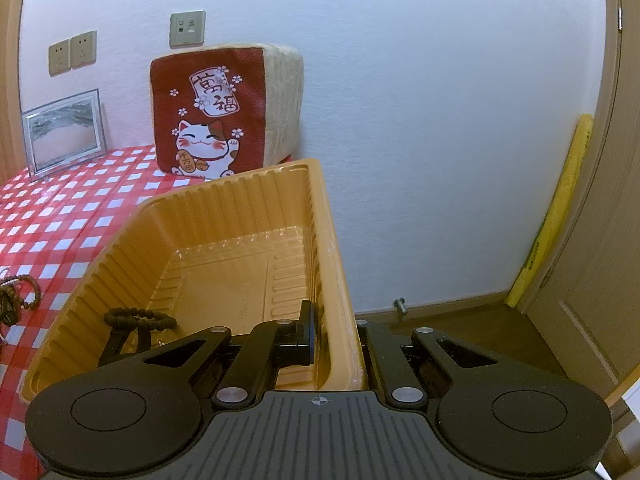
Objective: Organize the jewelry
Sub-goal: 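Grasp the silver chain from the pile with the left tool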
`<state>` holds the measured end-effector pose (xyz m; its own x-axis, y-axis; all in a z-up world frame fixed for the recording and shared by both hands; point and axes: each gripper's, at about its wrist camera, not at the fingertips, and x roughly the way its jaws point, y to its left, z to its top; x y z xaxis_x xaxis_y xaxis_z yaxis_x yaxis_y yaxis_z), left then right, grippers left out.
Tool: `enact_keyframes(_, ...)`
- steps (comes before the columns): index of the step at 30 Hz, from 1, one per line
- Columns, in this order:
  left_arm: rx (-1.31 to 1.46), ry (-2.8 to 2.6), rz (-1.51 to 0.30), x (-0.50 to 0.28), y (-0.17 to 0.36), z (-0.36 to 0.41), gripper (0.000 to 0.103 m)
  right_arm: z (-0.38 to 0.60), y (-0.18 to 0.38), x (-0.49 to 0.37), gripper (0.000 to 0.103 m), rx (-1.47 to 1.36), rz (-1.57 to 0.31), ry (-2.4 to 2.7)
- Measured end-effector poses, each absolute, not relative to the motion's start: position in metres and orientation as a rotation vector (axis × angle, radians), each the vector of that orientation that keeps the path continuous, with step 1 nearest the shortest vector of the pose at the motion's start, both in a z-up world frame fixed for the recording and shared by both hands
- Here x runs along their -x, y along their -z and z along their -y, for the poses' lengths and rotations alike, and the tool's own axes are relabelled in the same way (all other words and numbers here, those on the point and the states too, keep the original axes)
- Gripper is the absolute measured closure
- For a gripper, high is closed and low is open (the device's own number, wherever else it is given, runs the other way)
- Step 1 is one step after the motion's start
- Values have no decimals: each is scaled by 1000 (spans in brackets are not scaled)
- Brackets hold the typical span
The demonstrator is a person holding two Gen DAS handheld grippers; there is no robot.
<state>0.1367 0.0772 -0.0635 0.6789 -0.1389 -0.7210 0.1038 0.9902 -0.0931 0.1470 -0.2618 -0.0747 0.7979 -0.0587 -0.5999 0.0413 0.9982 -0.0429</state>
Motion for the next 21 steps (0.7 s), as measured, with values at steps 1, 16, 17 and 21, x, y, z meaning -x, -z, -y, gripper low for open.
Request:
enact_keyframes(1,47,121,-813,-137,64,-83,84,262,75,-147,97,29,-645,54)
enact_keyframes(16,78,26,-780,-183,80,-117,84,261,74,-148,97,38,-645,59)
enact_keyframes(17,80,25,-779,-189,81,-118,84,261,74,-148,97,37,-645,59)
enact_keyframes(21,98,20,-786,-210,88,-124,84,261,74,-148,97,37,-645,61)
